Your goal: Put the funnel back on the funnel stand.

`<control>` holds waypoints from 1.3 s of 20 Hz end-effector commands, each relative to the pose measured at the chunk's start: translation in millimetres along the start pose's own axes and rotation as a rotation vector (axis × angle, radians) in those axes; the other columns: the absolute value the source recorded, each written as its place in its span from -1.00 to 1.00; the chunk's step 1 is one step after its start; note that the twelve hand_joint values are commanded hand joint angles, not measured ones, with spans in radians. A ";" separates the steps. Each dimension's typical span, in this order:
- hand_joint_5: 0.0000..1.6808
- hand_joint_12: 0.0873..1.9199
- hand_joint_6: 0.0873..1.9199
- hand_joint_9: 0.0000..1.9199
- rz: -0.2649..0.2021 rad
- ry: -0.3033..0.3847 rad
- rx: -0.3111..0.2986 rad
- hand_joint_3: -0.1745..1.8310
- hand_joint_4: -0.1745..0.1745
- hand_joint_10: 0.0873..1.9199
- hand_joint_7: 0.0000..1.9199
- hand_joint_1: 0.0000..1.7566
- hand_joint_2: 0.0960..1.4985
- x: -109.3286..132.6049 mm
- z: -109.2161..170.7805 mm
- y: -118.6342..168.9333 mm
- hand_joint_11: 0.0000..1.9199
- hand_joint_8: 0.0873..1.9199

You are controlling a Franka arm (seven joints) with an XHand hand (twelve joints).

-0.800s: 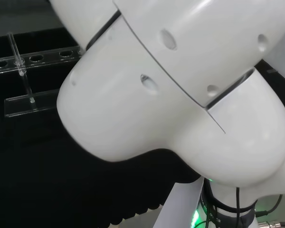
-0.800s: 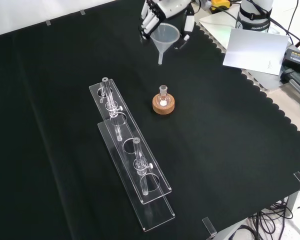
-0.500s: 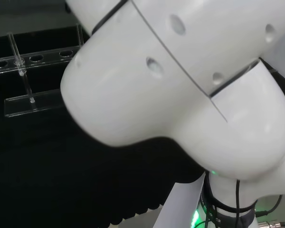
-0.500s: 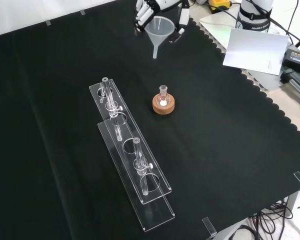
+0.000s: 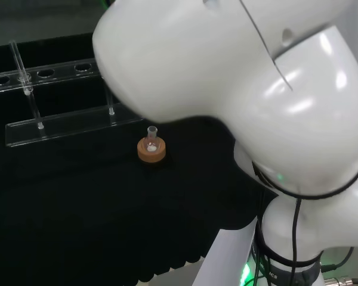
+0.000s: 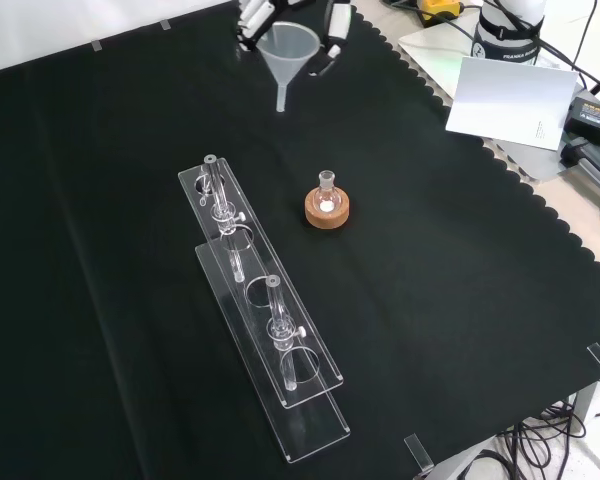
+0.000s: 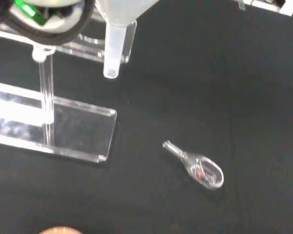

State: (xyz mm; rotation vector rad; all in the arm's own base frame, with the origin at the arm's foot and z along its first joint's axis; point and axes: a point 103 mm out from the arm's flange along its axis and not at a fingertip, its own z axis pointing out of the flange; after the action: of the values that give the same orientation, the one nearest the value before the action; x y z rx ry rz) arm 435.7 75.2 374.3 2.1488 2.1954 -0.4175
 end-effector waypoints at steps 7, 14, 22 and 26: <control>-0.17 -0.07 -0.41 0.41 -0.072 0.030 -0.009 -0.26 -0.14 -0.98 -0.21 0.11 -0.11 8.9 -15.7 66.5 0.08 -0.38; -0.17 -0.07 -0.41 0.41 -0.101 0.028 0.000 -0.26 -0.14 -0.99 -0.21 0.11 -0.12 23.9 -9.6 86.4 0.08 -0.38; -0.17 -0.07 -0.40 0.42 -0.153 0.066 -0.021 -0.25 -0.14 -0.99 -0.21 0.11 -0.12 26.9 5.7 102.2 0.09 -0.38; -0.16 -0.07 -0.40 0.42 -0.141 0.021 -0.010 -0.25 -0.14 -1.00 -0.21 0.11 -0.12 39.6 7.2 106.5 0.09 -0.38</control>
State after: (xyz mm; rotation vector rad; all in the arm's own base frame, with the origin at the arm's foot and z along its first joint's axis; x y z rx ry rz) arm 532.3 99.8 347.1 2.0563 2.3528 -0.3927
